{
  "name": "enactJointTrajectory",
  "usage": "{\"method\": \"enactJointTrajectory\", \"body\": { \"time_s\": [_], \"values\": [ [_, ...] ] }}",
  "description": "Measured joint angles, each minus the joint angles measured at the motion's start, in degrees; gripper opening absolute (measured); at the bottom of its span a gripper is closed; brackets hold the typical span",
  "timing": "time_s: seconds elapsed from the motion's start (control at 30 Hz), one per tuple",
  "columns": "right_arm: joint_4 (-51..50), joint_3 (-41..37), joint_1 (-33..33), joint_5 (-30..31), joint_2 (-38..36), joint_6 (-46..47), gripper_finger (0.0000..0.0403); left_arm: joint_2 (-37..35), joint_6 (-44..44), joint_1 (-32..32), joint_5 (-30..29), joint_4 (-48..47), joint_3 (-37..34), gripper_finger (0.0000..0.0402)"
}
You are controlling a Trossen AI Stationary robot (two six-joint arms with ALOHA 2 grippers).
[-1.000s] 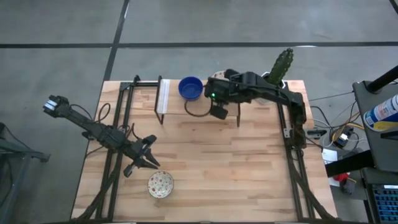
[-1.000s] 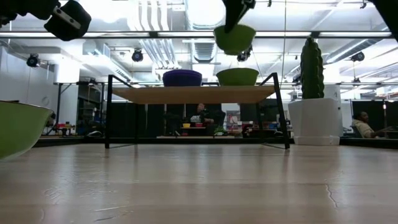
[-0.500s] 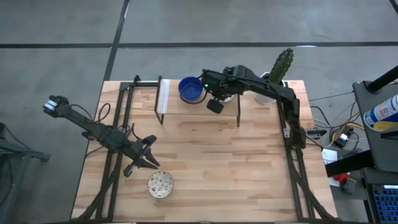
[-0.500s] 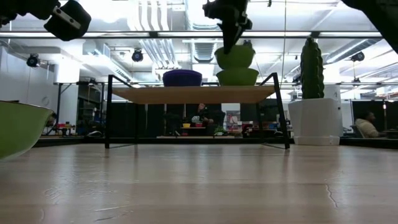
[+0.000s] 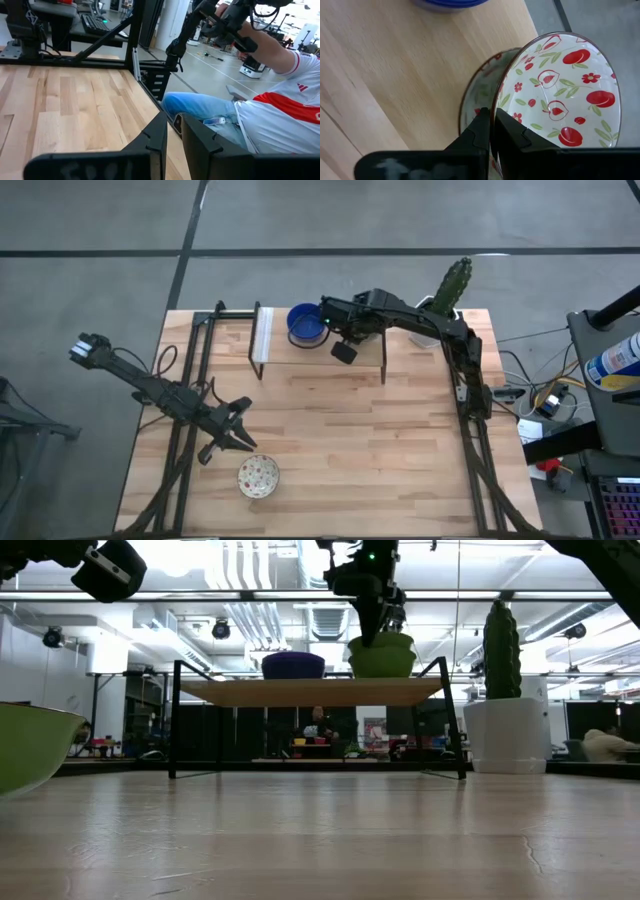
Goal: Pick & Place Mini bowls
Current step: Stack the right white bowl on the white bowl on the shelf
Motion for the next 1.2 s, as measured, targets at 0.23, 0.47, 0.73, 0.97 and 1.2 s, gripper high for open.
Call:
{"method": "enactJointTrajectory", "body": {
  "time_s": [0.23,0.47,0.73,0.97,1.2],
  "values": [
    [0.89,-0.74,-0.24,-0.58,0.0,0.64,0.0013,0.0,-0.18,0.0,0.0,0.0,0.0,0.0051],
    [0.94,-0.84,-0.2,-2.88,-0.02,1.92,0.0013,-0.01,-0.2,0.0,0.0,-0.01,0.0,0.0051],
    [0.85,-1.13,-0.2,-4.39,-0.02,3.06,0.0013,0.0,-0.5,-0.02,0.0,-0.01,0.0,0.0051],
    [1.0,-1.36,-0.15,-0.4,-0.11,3.02,0.0049,-0.02,-0.54,-0.04,-0.02,-0.02,0.0,0.0051],
    [0.96,-2.08,-0.13,-0.08,-0.11,2.96,0.0103,-0.02,-0.53,-0.04,-0.02,-0.02,0.0,0.0051]
  ]
}}
